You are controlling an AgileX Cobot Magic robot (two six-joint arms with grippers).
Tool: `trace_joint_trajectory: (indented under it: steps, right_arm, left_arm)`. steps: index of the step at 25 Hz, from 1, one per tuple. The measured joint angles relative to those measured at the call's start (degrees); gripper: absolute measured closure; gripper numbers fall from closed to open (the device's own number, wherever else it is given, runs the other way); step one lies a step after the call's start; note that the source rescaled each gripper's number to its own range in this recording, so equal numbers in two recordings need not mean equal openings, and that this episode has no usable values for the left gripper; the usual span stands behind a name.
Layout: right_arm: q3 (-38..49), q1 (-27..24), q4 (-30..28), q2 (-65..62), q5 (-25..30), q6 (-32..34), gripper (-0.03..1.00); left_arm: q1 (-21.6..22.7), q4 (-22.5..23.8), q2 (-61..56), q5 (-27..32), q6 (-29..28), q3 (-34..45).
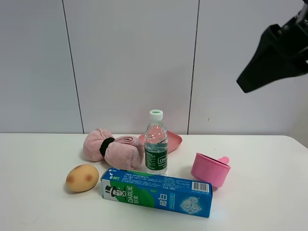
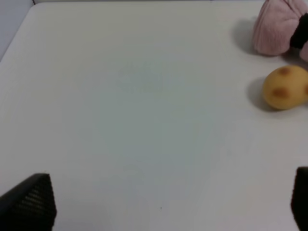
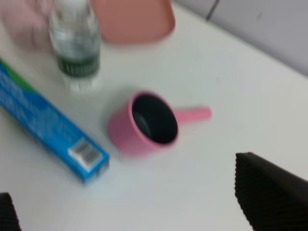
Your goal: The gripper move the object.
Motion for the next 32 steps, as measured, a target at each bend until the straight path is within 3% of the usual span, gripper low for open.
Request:
trace_joint_trajectory:
  steps: [3,8,17,32]
  right_arm:
    - [0.0,0.0,-0.8,-1.6,5.5,0.5,0.23]
    - [0.0,-1.6,-1.0,-4.4,6.6,3.7,0.23]
    - [0.0,-18.4,-2.4,-5.3,12.5,4.8,0.23]
    - [0.0,-35.6,-1.9,-5.6,22.3,5.7,0.23]
  left_arm:
    - [0.0,0.0,0.0,0.0,0.0,0.0]
    - [0.0,0.0,0.0,0.0,0.0,0.0]
    - [0.0,0.0,0.0,0.0,0.0,0.0]
    - [0.0,0.0,0.0,0.0,0.0,0.0]
